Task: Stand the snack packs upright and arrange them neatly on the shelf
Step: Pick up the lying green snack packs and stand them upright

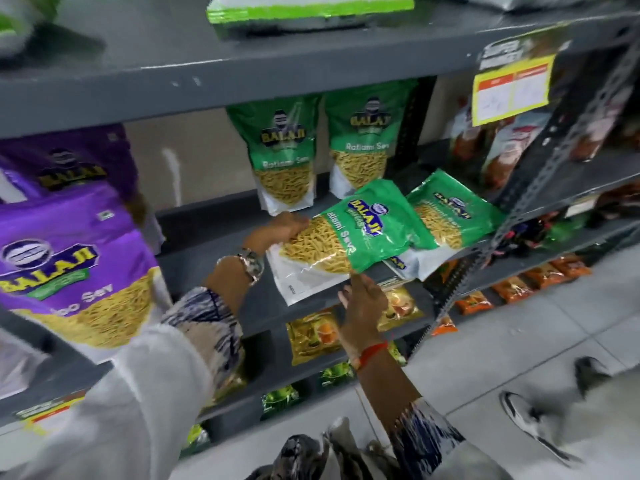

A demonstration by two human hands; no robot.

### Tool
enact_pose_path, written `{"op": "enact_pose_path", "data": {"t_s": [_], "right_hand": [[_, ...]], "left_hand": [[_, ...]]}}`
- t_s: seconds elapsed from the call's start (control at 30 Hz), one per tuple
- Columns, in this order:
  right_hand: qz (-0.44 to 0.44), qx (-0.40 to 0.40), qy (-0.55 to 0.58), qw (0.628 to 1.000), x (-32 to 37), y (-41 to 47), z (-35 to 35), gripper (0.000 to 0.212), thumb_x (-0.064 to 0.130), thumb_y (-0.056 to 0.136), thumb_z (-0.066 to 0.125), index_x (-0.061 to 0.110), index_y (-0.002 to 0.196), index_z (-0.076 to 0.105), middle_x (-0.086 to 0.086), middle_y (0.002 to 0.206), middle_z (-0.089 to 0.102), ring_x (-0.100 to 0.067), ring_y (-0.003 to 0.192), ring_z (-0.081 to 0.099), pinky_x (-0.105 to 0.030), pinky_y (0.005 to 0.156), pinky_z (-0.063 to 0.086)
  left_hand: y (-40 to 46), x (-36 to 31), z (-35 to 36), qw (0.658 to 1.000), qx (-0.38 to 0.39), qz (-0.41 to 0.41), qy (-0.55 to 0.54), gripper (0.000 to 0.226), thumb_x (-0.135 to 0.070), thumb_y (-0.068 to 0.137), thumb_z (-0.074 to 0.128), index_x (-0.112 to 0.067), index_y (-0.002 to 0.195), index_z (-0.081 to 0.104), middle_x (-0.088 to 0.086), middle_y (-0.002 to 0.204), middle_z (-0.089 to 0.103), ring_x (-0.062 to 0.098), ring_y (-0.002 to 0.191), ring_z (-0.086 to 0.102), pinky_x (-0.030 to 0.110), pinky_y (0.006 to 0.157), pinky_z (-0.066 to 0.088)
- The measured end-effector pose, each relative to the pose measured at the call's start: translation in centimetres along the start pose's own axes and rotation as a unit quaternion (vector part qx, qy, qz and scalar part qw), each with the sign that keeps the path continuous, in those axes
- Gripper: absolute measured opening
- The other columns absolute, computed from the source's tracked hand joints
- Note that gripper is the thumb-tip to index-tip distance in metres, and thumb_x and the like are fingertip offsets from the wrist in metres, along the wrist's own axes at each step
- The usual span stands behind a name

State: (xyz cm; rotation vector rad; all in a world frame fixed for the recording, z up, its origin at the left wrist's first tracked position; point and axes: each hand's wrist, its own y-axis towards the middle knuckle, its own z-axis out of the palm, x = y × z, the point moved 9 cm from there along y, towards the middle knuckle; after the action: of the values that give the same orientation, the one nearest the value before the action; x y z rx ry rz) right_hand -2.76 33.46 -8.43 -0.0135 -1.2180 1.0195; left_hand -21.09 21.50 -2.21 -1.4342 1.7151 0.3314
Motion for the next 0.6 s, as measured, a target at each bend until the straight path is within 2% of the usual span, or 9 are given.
{"op": "enact_pose_path", "data": {"t_s": [0.1, 0.17, 0.23, 0.3, 0.37, 0.4, 0.47, 0.5, 0.6], "right_hand": [[-0.006, 0.012, 0.010, 1.000, 0.9, 0.8, 0.0, 0.008, 0.002, 0.090, 0.054, 0.001, 0.098, 0.053, -0.016, 0.099, 0.061, -0.033, 0.104, 0.058, -0.040, 0.092, 0.049], [0.002, 0.015, 0.017, 1.000, 0.8, 1.2, 0.1, 0.013, 0.003, 0.091, 0.052, -0.003, 0.102, 0.053, -0.020, 0.107, 0.059, -0.031, 0.105, 0.057, -0.037, 0.093, 0.048], [0.005, 0.018, 0.019, 1.000, 0.8, 1.5, 0.0, 0.009, 0.004, 0.092, 0.049, 0.000, 0.098, 0.055, -0.018, 0.096, 0.057, -0.027, 0.092, 0.055, -0.038, 0.084, 0.048], [-0.011, 0.021, 0.006, 1.000, 1.2, 1.8, -0.4, 0.018, 0.005, 0.092, 0.047, 0.011, 0.076, 0.053, -0.012, 0.076, 0.048, -0.023, 0.075, 0.045, -0.038, 0.066, 0.040], [-0.018, 0.026, -0.021, 0.999, 1.8, 2.3, -0.8, 0.026, 0.008, 0.092, 0.047, 0.016, 0.068, 0.048, -0.009, 0.067, 0.043, -0.021, 0.068, 0.040, -0.036, 0.061, 0.034], [-0.016, 0.033, -0.022, 0.999, 2.0, 2.5, -1.0, 0.024, 0.008, 0.093, 0.047, 0.015, 0.070, 0.051, -0.008, 0.067, 0.046, -0.021, 0.066, 0.043, -0.035, 0.059, 0.037], [-0.016, 0.056, -0.017, 0.998, 2.4, 2.7, -1.1, 0.016, 0.007, 0.092, 0.049, 0.007, 0.081, 0.060, -0.013, 0.078, 0.058, -0.025, 0.073, 0.055, -0.041, 0.069, 0.048], [-0.018, 0.066, -0.022, 0.997, 2.7, 2.7, -1.0, 0.015, 0.006, 0.092, 0.049, 0.004, 0.085, 0.062, -0.015, 0.082, 0.062, -0.028, 0.079, 0.059, -0.044, 0.075, 0.050], [-0.045, 0.091, -0.054, 0.993, 4.4, 3.4, -1.1, 0.023, 0.006, 0.091, 0.051, 0.014, 0.080, 0.070, -0.006, 0.081, 0.070, -0.026, 0.084, 0.064, -0.045, 0.081, 0.052]], "left_hand": [[1.0, -1.0, 0.6, 0.999, 0.037, 0.003, 0.020, 0.029, -0.033, 0.093, 0.045, -0.007, 0.086, 0.057, 0.017, 0.089, 0.057, 0.023, 0.085, 0.051, 0.031, 0.079, 0.040], [1.1, -1.5, 0.3, 1.000, 0.020, 0.004, 0.009, 0.028, -0.033, 0.092, 0.047, -0.006, 0.094, 0.057, 0.014, 0.094, 0.056, 0.022, 0.087, 0.052, 0.030, 0.081, 0.039], [1.0, -1.3, 0.4, 1.000, 0.021, -0.012, 0.006, 0.024, -0.030, 0.092, 0.048, -0.008, 0.090, 0.058, 0.012, 0.091, 0.058, 0.021, 0.079, 0.053, 0.029, 0.078, 0.041], [-0.2, -0.5, 0.8, 0.997, 0.053, -0.044, 0.017, 0.025, -0.033, 0.093, 0.046, -0.015, 0.079, 0.056, 0.005, 0.072, 0.056, 0.014, 0.060, 0.049, 0.022, 0.061, 0.042], [-1.1, 0.7, 1.3, 0.993, 0.072, -0.071, -0.059, 0.022, -0.027, 0.094, 0.044, -0.017, 0.079, 0.058, -0.002, 0.063, 0.058, 0.008, 0.056, 0.053, 0.019, 0.053, 0.045], [-1.5, 1.3, 1.6, 0.986, 0.072, -0.082, -0.127, 0.020, -0.021, 0.094, 0.045, -0.016, 0.080, 0.059, -0.002, 0.067, 0.062, 0.009, 0.063, 0.057, 0.023, 0.060, 0.051], [-2.1, 2.4, 1.8, 0.967, 0.052, -0.101, -0.229, 0.019, -0.011, 0.093, 0.045, -0.011, 0.083, 0.061, 0.004, 0.081, 0.065, 0.015, 0.076, 0.060, 0.031, 0.077, 0.052], [-2.4, 2.9, 1.8, 0.959, 0.036, -0.107, -0.260, 0.018, -0.009, 0.092, 0.046, -0.010, 0.083, 0.061, 0.005, 0.082, 0.066, 0.016, 0.076, 0.063, 0.032, 0.077, 0.053], [-3.5, 3.4, 1.7, 0.949, -0.030, -0.099, -0.299, 0.018, -0.008, 0.090, 0.049, -0.010, 0.079, 0.062, -0.002, 0.063, 0.072, 0.009, 0.057, 0.068, 0.021, 0.060, 0.058]]}}
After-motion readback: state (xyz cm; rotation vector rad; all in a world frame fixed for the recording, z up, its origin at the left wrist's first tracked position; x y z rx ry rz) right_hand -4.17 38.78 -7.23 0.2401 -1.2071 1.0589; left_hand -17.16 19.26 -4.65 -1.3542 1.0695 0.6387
